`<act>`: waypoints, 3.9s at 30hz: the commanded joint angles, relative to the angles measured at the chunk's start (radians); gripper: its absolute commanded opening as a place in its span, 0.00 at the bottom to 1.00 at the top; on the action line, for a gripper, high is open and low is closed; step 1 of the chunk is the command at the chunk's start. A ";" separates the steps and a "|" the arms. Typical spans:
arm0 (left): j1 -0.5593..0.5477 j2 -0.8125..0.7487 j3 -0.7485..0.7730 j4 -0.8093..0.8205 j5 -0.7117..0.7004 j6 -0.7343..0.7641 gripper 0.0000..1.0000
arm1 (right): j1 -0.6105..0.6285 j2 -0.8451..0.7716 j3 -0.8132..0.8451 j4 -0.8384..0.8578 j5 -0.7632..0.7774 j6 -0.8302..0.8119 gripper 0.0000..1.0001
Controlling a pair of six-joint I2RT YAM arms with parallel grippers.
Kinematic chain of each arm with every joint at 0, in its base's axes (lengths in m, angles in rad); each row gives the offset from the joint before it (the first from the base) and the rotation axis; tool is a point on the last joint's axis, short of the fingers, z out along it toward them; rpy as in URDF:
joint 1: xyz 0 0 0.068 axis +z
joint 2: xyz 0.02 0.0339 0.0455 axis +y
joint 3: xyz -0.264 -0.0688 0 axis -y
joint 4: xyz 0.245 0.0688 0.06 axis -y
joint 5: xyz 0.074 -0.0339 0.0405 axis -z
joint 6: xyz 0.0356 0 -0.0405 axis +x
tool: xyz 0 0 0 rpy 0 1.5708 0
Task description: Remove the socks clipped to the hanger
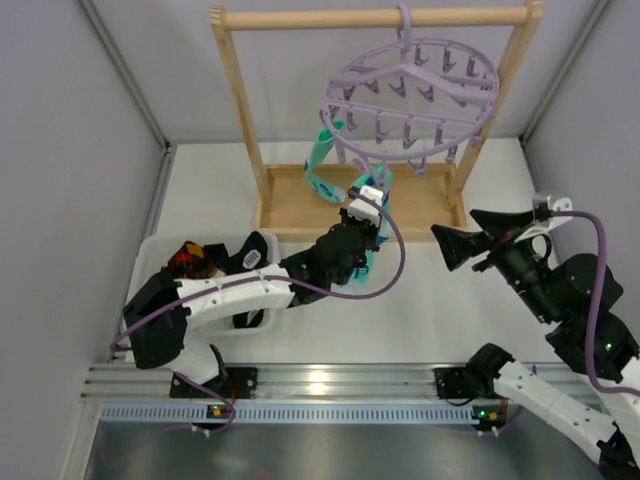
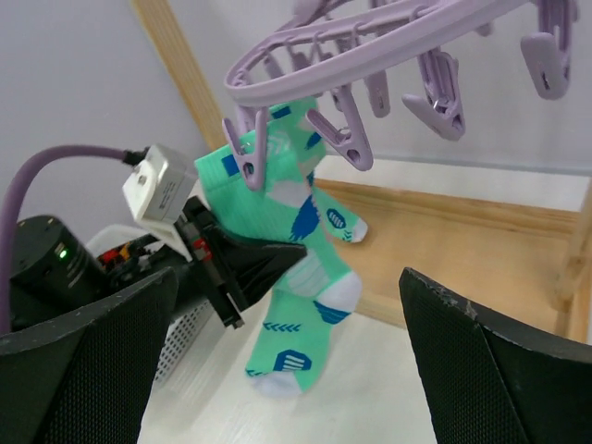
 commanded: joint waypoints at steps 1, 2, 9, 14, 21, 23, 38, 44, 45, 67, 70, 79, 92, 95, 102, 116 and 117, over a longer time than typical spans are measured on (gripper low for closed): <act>-0.056 0.016 0.079 -0.052 -0.225 0.036 0.00 | -0.010 -0.002 0.077 -0.064 0.144 0.034 0.99; -0.080 0.028 0.092 -0.052 -0.245 0.048 0.00 | -0.011 0.004 0.086 -0.068 0.170 0.034 1.00; -0.194 0.199 0.265 -0.052 -0.474 0.249 0.00 | -0.010 0.155 0.298 -0.160 0.217 -0.003 0.99; -0.198 0.309 0.360 -0.047 -0.553 0.315 0.00 | -0.011 0.280 0.424 -0.212 0.252 -0.026 0.99; -0.197 0.528 0.564 -0.046 -0.635 0.462 0.00 | -0.010 0.555 0.675 -0.386 0.250 -0.060 0.88; -0.197 0.553 0.602 -0.046 -0.643 0.485 0.00 | -0.010 0.625 0.703 -0.430 0.285 -0.078 0.83; -0.194 0.604 0.665 -0.047 -0.635 0.524 0.00 | 0.106 0.810 0.760 -0.467 0.454 -0.213 0.73; -0.192 0.605 0.667 -0.047 -0.632 0.522 0.00 | 0.139 0.870 0.777 -0.469 0.575 -0.256 0.69; -0.194 0.604 0.667 -0.047 -0.630 0.521 0.00 | 0.141 0.873 0.774 -0.463 0.582 -0.256 0.69; -0.191 0.584 0.649 -0.049 -0.621 0.498 0.00 | 0.141 0.903 0.683 -0.311 0.646 -0.350 0.52; -0.191 0.581 0.646 -0.049 -0.620 0.489 0.00 | 0.141 0.912 0.676 -0.297 0.654 -0.356 0.46; -0.189 0.567 0.635 -0.049 -0.610 0.483 0.00 | 0.139 0.916 0.677 -0.282 0.649 -0.341 0.23; -0.154 0.472 0.460 -0.053 -0.598 0.345 0.00 | 0.138 0.860 0.630 -0.231 0.611 -0.307 0.15; -0.143 0.383 0.341 -0.070 -0.612 0.294 0.00 | 0.136 0.851 0.614 -0.226 0.600 -0.301 0.35; -0.073 0.030 0.090 -0.392 -0.462 -0.065 0.00 | 0.129 0.798 0.571 -0.214 0.501 -0.273 0.81; 0.218 -0.493 0.036 -0.954 -0.454 -0.188 0.00 | 0.116 0.560 0.392 -0.197 0.416 -0.146 0.99; 0.252 -0.523 0.041 -0.980 -0.452 -0.214 0.00 | 0.118 0.549 0.381 -0.197 0.418 -0.143 0.99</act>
